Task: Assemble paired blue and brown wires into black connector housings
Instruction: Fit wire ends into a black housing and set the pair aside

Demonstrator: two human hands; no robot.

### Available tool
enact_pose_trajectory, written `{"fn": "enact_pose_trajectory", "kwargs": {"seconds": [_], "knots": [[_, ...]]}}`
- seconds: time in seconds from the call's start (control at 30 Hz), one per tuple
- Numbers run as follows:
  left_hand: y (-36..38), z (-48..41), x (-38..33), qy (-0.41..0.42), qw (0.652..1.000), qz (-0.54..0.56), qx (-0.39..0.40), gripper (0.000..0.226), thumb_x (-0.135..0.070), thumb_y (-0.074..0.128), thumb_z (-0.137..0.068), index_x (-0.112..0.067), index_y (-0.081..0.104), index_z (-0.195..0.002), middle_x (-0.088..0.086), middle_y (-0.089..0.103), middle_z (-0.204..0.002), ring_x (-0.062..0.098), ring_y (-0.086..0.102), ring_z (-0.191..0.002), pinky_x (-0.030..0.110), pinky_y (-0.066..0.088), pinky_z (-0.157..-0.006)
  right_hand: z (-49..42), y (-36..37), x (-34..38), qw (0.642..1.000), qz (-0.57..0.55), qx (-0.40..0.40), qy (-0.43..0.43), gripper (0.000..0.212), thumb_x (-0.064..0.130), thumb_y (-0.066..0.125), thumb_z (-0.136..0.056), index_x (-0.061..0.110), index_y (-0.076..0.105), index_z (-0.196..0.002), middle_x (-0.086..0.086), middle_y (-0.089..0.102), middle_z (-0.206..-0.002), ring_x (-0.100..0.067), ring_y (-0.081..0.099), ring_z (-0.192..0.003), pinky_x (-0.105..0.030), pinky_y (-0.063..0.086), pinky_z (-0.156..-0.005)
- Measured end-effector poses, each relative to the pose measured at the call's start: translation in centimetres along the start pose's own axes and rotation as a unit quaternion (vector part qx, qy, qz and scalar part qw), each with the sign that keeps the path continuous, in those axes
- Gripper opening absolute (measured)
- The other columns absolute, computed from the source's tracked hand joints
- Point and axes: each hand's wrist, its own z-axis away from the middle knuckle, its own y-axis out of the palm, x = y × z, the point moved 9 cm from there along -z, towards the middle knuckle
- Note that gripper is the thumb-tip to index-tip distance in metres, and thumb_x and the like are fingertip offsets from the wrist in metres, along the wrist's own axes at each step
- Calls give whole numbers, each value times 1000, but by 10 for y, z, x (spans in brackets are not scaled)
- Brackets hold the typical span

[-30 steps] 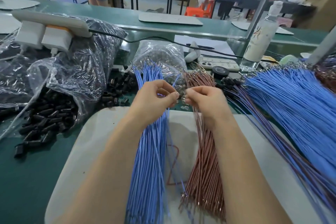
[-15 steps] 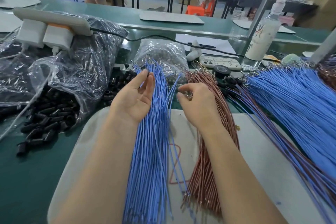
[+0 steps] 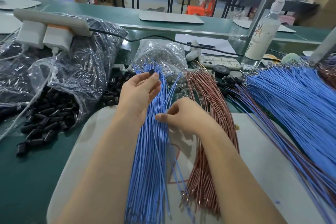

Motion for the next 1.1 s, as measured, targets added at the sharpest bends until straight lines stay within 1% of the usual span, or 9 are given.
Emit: {"fn": "enact_pose_trajectory", "kwargs": {"seconds": [0.07,0.23,0.3,0.5,0.6,0.67,0.8,0.97,1.1], "knots": [[-2,-1,1,-2,1000,3,-8,10,-5,63,-87,-12,57,-84,3,61,-80,8,63,-67,16,52,-61,-2,4,2,1000,4,9,-8,36,43,68,-84,13,64,-65,4,51,-49,-9,46,-42,-22,33,-43],[-6,-2,3,-13,1000,-3,-22,9,-9,61,-89,-16,57,-85,0,62,-82,9,60,-72,19,52,-63,-3,0,-2,997,-72,14,-12,28,30,65,-86,13,68,-65,-3,65,-64,-13,52,-54,-28,46,-59],[-6,-2,4,-14,1000,-4,-23,8,-10,61,-90,-16,57,-87,0,62,-82,9,60,-73,19,52,-65,-4,-6,-8,992,-124,-1,-9,24,26,62,-88,9,67,-71,-4,64,-65,-14,48,-52,-29,44,-56],[-4,-4,7,-28,1000,-11,2,4,-11,60,-90,-15,60,-88,-2,68,-81,8,64,-73,21,52,-63,-1,-26,-25,909,-414,-42,0,10,10,58,-91,10,59,-82,-4,72,-72,-5,48,-42,-15,39,-40],[-1,-4,10,-34,999,-12,17,4,-11,59,-91,-14,60,-89,-1,70,-81,7,65,-71,21,53,-61,-1,-20,-25,978,-201,-41,24,20,33,65,-89,13,65,-84,-2,72,-80,-6,54,-50,-19,44,-45],[0,-5,11,-32,999,-11,17,5,-11,58,-92,-14,60,-89,-1,70,-82,8,65,-71,21,52,-60,-2,-7,-17,998,-59,-15,25,36,47,66,-84,11,68,-81,-2,69,-71,-10,53,-47,-21,42,-42],[-2,-6,11,-29,999,-18,15,4,-12,58,-92,-14,61,-90,-1,70,-83,8,66,-72,22,53,-63,-5,-2,-4,999,-38,-32,-3,29,39,69,-85,15,68,-68,4,59,-58,-8,52,-53,-24,37,-48],[-3,-7,11,-26,999,-22,12,5,-12,58,-92,-15,61,-89,-1,71,-83,8,66,-73,22,52,-62,-5,1,1,999,-3,-54,4,43,49,67,-83,7,63,-72,-5,64,-65,-19,59,-58,-31,49,-59],[-2,-6,12,-24,999,-23,16,7,-12,57,-92,-15,62,-88,-3,71,-81,7,66,-71,21,53,-61,-7,2,-2,999,-27,-38,10,30,37,64,-88,8,72,-85,-7,69,-79,-20,63,-73,-31,50,-66]]}}
